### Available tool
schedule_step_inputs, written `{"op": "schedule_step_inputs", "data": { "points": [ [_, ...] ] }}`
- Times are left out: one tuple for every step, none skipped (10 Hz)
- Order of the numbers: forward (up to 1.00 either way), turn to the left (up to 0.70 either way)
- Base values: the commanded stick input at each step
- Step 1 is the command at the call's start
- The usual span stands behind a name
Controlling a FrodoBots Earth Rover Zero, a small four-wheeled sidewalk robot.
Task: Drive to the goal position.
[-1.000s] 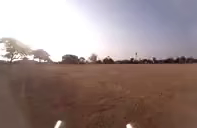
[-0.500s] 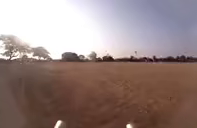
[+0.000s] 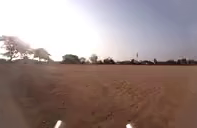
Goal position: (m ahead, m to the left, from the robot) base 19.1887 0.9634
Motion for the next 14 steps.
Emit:
{"op": "schedule_step_inputs", "data": {
  "points": [
    [0.70,-0.13],
    [0.70,-0.35],
    [0.70,-0.35],
    [0.70,0.00],
    [0.70,0.00],
    [0.70,0.00],
    [0.70,0.00],
    [0.70,0.00],
    [0.70,0.00],
    [0.70,0.00],
    [0.70,0.00],
    [0.69,0.00],
    [0.69,0.00],
    [0.68,0.00]
  ]
}}
